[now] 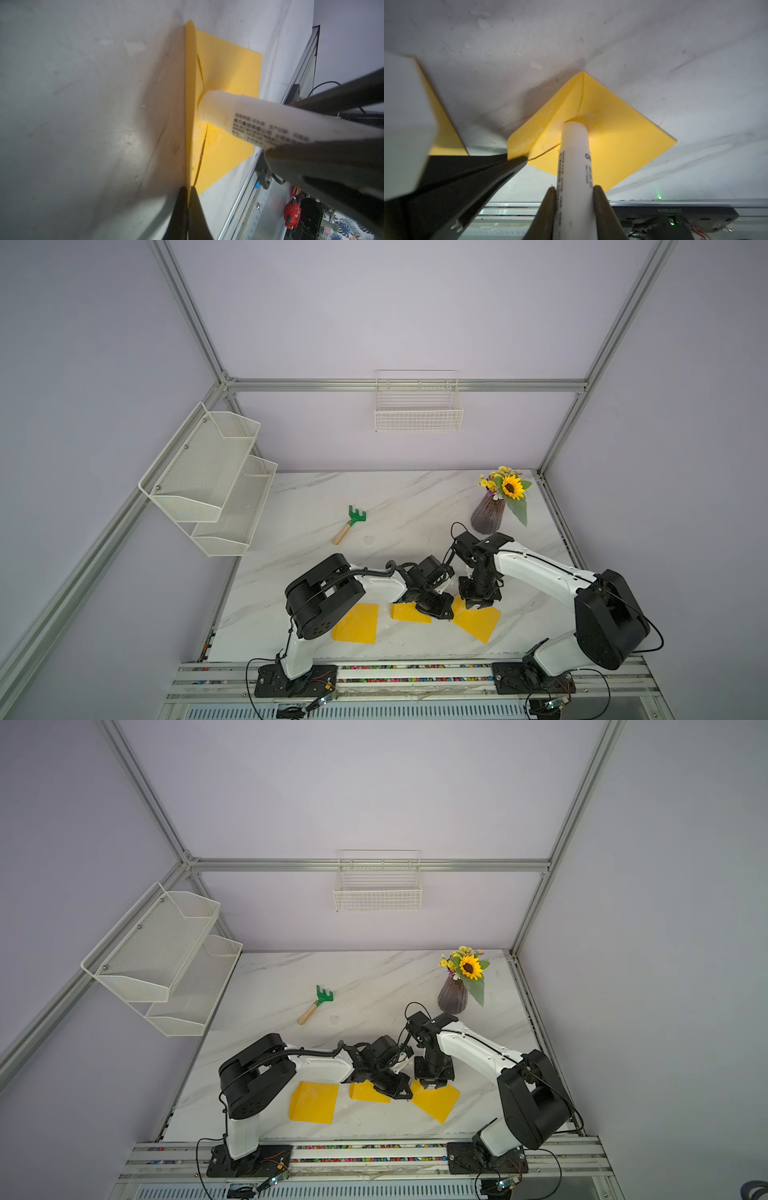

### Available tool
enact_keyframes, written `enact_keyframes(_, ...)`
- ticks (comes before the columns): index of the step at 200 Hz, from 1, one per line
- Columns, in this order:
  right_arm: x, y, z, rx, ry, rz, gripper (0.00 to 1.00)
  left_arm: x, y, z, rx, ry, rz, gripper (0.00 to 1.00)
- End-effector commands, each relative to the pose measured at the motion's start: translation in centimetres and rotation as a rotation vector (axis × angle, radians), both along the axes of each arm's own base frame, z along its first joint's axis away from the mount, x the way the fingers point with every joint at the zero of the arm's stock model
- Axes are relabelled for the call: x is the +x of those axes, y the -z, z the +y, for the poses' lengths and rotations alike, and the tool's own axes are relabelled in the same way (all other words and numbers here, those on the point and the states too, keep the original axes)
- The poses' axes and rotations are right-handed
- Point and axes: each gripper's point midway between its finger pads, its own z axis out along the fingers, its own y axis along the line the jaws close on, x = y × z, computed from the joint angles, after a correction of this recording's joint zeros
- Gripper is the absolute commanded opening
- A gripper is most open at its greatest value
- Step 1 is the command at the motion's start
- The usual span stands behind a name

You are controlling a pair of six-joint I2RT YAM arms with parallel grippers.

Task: Seal the envelope with a glue stick
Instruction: Apply the envelope at the center of the board.

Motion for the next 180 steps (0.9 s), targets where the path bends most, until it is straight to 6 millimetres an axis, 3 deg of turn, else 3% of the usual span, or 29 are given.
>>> enact_keyframes(1,-0.6,0.6,-3.3,-0.185,-0.021,0.037,0.00,0.0,0.4,-0.1,0.022,0.022,-0.034,0.00)
enact_keyframes(24,-0.6,1.2,-3.1,-0.183,-0.034,0.060,0.00,0.0,0.4,-0.1,0.025,0.021,-0.036,0.00)
enact_keyframes(58,-1.1,1.3,3.6,0.209,0.009,0.096,0.00,0.1,0.3,-0.2,0.021,0.024,-0.043,0.00)
enact_keyframes(73,-1.3,1.1,4.6,0.273,0.015,0.100,0.00,0.0,0.5,-0.3,0.025,0.030,-0.038,0.00)
enact_keyframes(89,-0.9,1.1,3.5,0.207,0.031,0.073,0.00,0.1,0.4,-0.2,0.027,0.025,-0.045,0.00)
enact_keyframes(119,0.4,0.5,-2.8,-0.151,-0.005,-0.022,0.00,-0.1,0.5,-0.1,0.029,0.028,-0.043,0.00)
enact_keyframes(139,0.4,0.2,-4.1,-0.226,-0.021,-0.026,0.00,-0.1,0.4,-0.3,0.025,0.031,-0.041,0.00)
enact_keyframes(149,0.0,0.6,-3.2,-0.167,-0.014,-0.008,0.00,-0.1,0.5,-0.2,0.029,0.032,-0.039,0.00)
enact_keyframes(180,-1.5,1.3,4.1,0.258,0.021,0.085,0.00,-0.1,0.5,-0.4,0.027,0.035,-0.038,0.00)
